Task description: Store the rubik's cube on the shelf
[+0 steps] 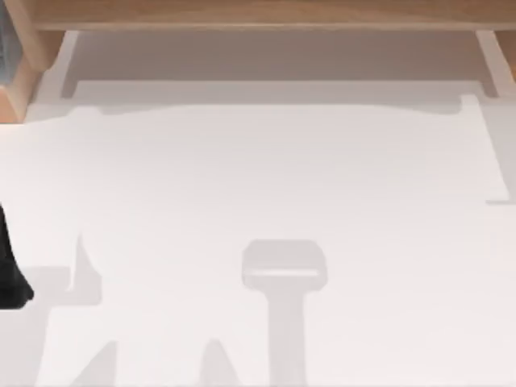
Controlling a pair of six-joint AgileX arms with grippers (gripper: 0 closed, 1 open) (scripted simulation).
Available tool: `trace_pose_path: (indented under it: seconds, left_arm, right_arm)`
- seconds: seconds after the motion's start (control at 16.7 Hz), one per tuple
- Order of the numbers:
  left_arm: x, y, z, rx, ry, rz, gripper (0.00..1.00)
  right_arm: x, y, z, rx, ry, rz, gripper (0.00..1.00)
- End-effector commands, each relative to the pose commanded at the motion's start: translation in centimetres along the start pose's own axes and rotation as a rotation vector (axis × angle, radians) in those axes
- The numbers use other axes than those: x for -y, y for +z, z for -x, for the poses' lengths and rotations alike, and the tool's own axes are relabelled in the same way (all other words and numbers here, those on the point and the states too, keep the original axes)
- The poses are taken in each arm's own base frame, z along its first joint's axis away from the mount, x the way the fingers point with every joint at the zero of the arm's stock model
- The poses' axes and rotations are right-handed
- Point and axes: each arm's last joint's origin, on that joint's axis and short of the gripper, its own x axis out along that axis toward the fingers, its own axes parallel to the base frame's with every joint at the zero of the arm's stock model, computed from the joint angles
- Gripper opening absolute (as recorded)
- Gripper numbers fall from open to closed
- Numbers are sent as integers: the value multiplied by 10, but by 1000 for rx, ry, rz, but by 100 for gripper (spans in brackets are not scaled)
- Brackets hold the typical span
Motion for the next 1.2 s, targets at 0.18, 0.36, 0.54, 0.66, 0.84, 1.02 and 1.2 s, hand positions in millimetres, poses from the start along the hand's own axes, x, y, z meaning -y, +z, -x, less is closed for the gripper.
trace_pose_path:
  seconds: [0.18,0.36,0.54,0.66,0.84,1.02,1.2]
  left_arm:
    - [0,0,0,0,0,0,100]
    - [0,0,0,0,0,0,100]
    - [0,0,0,0,0,0,100]
    - [0,0,0,0,0,0,100]
    - [0,0,0,0,0,0,100]
    - [0,0,0,0,0,0,100]
    - [0,0,0,0,0,0,100]
  right_arm:
    - [0,0,0,0,0,0,38]
    - [0,0,0,0,0,0,60]
    - [0,0,0,0,0,0,83]
    - [0,0,0,0,0,0,98]
    - [0,0,0,0,0,0,100]
    - [0,0,0,0,0,0,100]
    - [0,0,0,1,-1,0,100]
